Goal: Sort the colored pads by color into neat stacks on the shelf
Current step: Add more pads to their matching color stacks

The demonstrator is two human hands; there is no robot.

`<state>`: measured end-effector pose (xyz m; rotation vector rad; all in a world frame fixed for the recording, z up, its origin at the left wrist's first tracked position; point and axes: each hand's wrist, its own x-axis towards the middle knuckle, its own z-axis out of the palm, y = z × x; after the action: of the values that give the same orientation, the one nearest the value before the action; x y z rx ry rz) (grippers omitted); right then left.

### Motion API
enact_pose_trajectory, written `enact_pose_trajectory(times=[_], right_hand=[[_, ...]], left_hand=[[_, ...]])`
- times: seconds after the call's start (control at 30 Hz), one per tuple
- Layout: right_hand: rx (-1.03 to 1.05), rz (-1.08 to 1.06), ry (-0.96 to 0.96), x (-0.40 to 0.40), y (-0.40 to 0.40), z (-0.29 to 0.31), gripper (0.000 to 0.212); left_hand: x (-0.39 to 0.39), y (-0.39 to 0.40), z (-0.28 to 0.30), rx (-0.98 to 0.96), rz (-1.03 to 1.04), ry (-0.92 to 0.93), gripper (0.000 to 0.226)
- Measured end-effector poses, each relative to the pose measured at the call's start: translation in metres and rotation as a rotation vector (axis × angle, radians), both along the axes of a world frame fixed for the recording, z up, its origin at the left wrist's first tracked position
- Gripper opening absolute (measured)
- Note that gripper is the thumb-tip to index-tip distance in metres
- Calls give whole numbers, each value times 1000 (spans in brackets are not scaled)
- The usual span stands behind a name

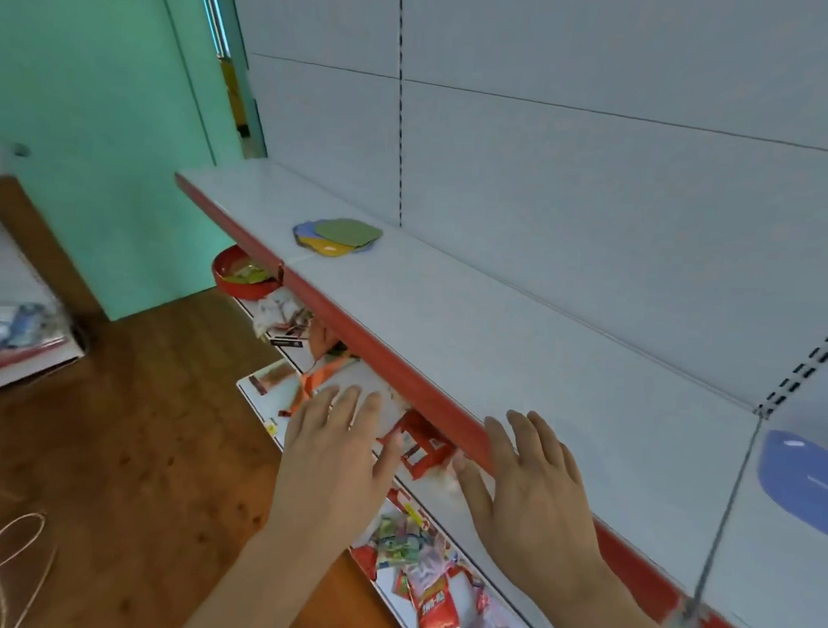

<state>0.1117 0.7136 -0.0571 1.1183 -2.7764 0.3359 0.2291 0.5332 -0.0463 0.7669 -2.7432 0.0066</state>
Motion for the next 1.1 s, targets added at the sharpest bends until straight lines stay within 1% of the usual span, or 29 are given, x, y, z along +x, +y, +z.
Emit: enact_pose_trajectory(times=[0.17,0.3,0.47,0.6,0.77,0.93,1.1], right_hand=[[-54,79,-10,-24,-98,7,69],[-57,126,0,-40,-169,9,67],[-50,123,41,-56,-249,11,66],[-48,65,69,-63,-315,6,64],[-61,-39,57,-52,-383,6,63],[-45,-160,41,-55,-426,7,67],[-19,-255,32,-77,-452,2,70]], left_hand=[[-15,-80,14,-2,63,-1,58],[-24,-140,16,12,125,15,66],[-31,-220,13,-9,130,39,62],[-43,-290,9,9,56,44,63],[-59,-373,9,62,-82,9,68],[-86,-435,12,77,-198,3,70],[-125,-474,3,79,-300,29,64]])
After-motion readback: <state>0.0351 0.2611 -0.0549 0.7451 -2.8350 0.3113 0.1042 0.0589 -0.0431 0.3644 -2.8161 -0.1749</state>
